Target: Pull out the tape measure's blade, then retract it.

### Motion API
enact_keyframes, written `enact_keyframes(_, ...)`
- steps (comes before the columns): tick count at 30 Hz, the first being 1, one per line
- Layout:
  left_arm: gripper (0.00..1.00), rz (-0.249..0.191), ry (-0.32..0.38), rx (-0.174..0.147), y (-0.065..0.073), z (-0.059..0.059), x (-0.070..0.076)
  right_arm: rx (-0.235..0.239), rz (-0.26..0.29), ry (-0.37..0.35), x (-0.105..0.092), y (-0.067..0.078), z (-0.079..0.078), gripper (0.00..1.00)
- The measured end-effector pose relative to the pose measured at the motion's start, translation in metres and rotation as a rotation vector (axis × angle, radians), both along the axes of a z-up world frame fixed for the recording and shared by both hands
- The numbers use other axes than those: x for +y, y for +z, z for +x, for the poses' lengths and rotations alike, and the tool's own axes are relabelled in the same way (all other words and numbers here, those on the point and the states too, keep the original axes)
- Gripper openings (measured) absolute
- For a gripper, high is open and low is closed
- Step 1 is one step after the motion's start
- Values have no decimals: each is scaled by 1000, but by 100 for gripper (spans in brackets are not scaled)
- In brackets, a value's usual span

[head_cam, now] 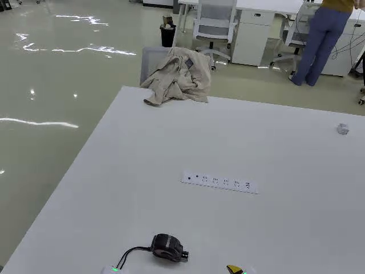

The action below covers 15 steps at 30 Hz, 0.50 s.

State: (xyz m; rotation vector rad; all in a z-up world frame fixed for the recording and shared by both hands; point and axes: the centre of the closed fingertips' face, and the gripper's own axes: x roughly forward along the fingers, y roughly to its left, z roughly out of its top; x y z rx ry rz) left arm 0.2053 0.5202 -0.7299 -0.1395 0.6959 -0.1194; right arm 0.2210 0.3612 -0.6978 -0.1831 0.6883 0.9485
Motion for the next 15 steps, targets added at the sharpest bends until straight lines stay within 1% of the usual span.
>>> enact_keyframes(4,100,-2,-17,-1,2,-4,-1,5,11,-9,-4,7,-7,88)
enact_keyframes(5,100,-1,-22,-6,3,-5,-1,10,15,-9,-4,7,-10,89)
enact_keyframes(6,100,-2,-25,-5,3,-6,-1,16,16,-8,-5,8,-12,90)
enact_keyframes(9,100,-3,-44,1,5,-12,-1,19,24,-12,-9,11,-19,92)
enact_keyframes(11,100,0,-51,0,7,-15,-1,23,22,-12,-11,10,-23,92)
enact_keyframes(13,100,12,-66,-2,8,-19,1,24,22,-11,-13,10,-27,93)
enact_keyframes(14,100,7,-70,3,8,-21,1,28,22,-11,-14,11,-29,93)
enact_keyframes(15,100,10,-76,0,9,-23,2,28,21,-14,-15,11,-30,94)
